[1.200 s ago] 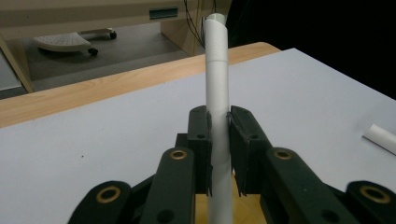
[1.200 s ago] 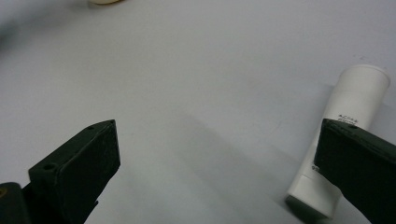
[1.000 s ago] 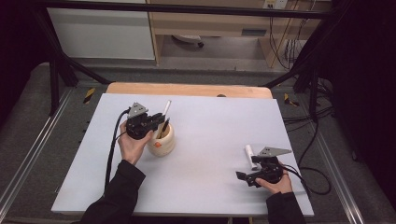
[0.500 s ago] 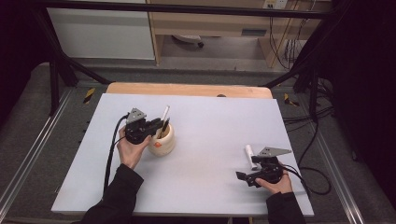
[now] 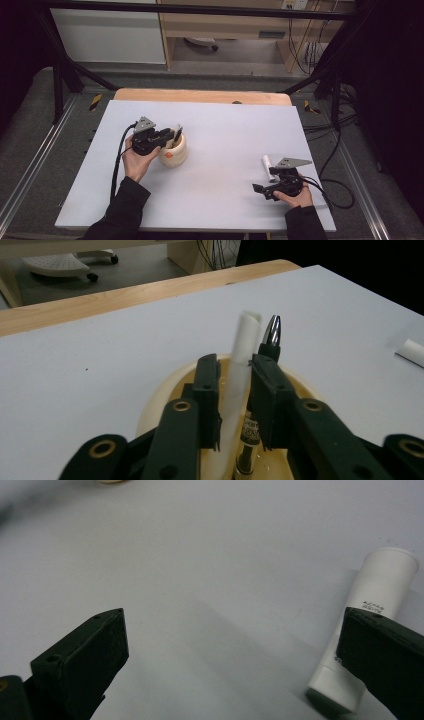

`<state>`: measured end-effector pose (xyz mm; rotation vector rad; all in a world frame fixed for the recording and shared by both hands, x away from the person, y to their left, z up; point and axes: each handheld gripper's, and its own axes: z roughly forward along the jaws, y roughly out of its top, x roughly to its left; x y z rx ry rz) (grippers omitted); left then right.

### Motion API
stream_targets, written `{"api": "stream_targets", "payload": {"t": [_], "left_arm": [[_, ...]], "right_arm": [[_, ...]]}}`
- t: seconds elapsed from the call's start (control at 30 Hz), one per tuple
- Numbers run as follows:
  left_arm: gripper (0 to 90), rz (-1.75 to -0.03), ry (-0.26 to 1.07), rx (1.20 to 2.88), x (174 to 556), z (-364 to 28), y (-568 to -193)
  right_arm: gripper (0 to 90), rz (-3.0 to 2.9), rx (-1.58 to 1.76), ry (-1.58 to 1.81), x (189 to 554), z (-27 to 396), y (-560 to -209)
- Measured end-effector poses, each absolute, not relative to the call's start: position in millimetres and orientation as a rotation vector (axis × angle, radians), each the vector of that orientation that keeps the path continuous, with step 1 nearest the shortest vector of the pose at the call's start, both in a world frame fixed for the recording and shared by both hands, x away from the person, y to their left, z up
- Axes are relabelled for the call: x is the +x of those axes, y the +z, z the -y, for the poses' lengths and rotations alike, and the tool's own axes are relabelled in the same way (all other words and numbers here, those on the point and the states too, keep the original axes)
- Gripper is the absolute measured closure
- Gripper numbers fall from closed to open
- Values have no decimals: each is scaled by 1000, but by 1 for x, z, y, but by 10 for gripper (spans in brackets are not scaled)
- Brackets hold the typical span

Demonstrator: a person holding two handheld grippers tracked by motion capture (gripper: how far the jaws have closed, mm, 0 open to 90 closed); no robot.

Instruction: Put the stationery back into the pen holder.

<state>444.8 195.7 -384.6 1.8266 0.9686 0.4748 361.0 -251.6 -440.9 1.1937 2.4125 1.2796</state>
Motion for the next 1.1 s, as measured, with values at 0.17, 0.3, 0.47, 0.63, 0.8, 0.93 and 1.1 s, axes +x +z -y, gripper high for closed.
{"api": "stream_targets", "payload": {"t": [0.17, 0.3, 0.47, 0.63, 0.8, 0.93, 1.1], "left_arm": [[616, -970, 487, 1839, 439, -202, -371], [532, -970, 489, 1869, 432, -209, -361], [439, -975, 463, 1897, 424, -223, -357], [347, -991, 455, 1931, 416, -237, -359], [265, -1016, 452, 1956, 409, -252, -366], [226, -1030, 449, 1955, 402, -261, -373], [171, -1038, 458, 1974, 394, -268, -385]], "right_arm": [[9, -2411, 1197, 1279, 361, 252, -440], [9, -2408, 1200, 1280, 361, 252, -440], [9, -2406, 1204, 1276, 360, 252, -440], [9, -2406, 1203, 1261, 361, 252, -441], [9, -2406, 1209, 1257, 361, 252, -440], [9, -2406, 1212, 1253, 361, 252, -440], [9, -2403, 1214, 1250, 361, 252, -441]]}}
